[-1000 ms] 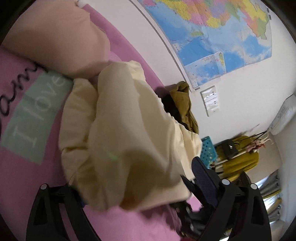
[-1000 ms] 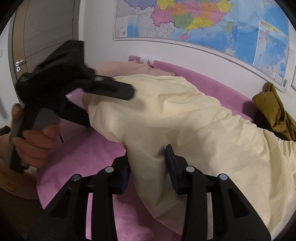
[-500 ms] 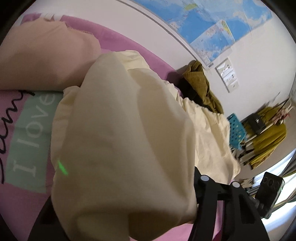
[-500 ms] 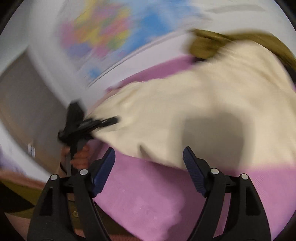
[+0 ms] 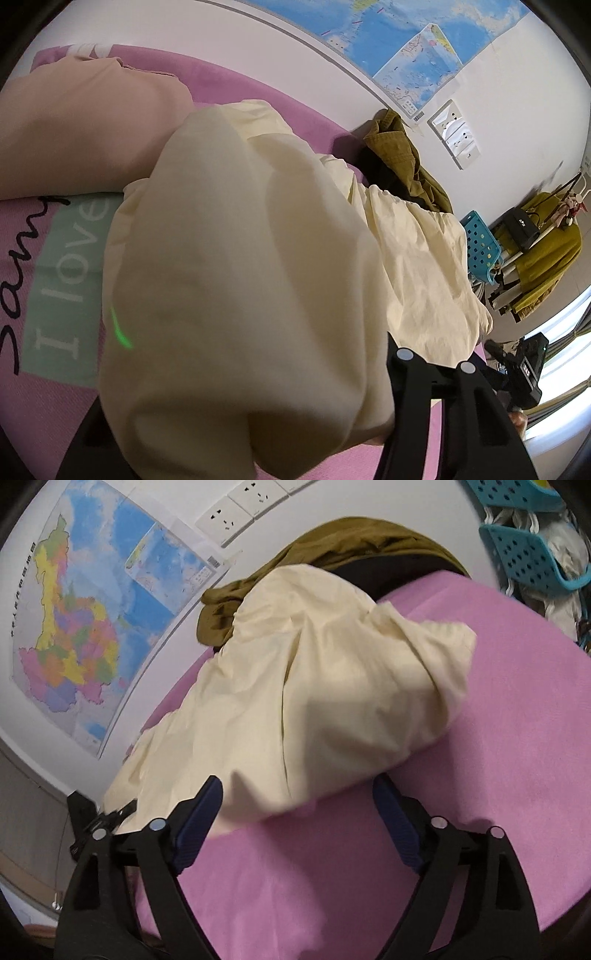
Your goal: Fold large clothes
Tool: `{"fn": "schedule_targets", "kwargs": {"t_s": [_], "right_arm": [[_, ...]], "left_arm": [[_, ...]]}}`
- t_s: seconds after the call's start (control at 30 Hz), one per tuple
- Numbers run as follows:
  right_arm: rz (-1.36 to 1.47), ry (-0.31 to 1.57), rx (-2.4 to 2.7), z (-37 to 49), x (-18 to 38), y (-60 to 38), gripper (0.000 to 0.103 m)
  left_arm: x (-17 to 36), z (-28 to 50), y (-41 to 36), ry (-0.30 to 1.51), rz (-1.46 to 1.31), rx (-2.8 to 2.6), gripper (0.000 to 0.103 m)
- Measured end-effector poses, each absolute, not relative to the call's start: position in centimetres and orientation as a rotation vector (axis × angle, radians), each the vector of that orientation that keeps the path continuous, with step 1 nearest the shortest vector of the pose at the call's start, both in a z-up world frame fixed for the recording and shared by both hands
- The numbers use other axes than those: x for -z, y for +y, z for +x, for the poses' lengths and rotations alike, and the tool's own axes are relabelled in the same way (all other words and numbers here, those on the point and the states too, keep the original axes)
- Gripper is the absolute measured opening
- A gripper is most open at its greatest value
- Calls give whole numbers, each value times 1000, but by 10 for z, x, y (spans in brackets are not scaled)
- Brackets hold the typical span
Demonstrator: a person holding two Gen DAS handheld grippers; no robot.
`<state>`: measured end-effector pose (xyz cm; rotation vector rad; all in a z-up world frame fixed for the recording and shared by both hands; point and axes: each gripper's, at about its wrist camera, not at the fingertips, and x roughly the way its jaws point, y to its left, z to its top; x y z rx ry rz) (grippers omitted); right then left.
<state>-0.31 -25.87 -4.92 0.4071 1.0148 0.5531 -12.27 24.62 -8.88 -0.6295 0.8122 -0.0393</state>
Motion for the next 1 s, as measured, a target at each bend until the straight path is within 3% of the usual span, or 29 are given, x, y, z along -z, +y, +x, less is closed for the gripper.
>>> {"fn": "schedule_targets", "kwargs": {"t_s": [0.07, 0.13, 0.27, 0.43, 0.47, 0.5, 0.53, 0.77, 1.0], "right_arm": [[384, 982, -514, 1, 50, -252, 84], [391, 961, -497, 7, 53, -244, 92], [464, 923, -524, 20, 55, -235, 93], [698, 832, -629, 30, 56, -249, 88], [687, 846, -616, 31, 57, -248, 88], [615, 910, -567, 31, 59, -244, 80], [546, 949, -540, 30, 58, -238, 78], [492, 997, -568, 25, 60, -225, 81], [516, 952, -573, 56, 68, -200, 82]], "left_arm": [[89, -122, 245, 811, -626, 39, 55], [89, -123, 246, 809, -625, 41, 55], [89, -124, 246, 808, -629, 44, 56], [89, -124, 245, 809, -619, 47, 59], [89, -124, 244, 809, -618, 46, 59], [89, -125, 244, 810, -613, 44, 59], [88, -125, 243, 810, -609, 44, 60], [87, -124, 238, 809, -585, 55, 68], [84, -122, 233, 815, -559, 31, 69]]}}
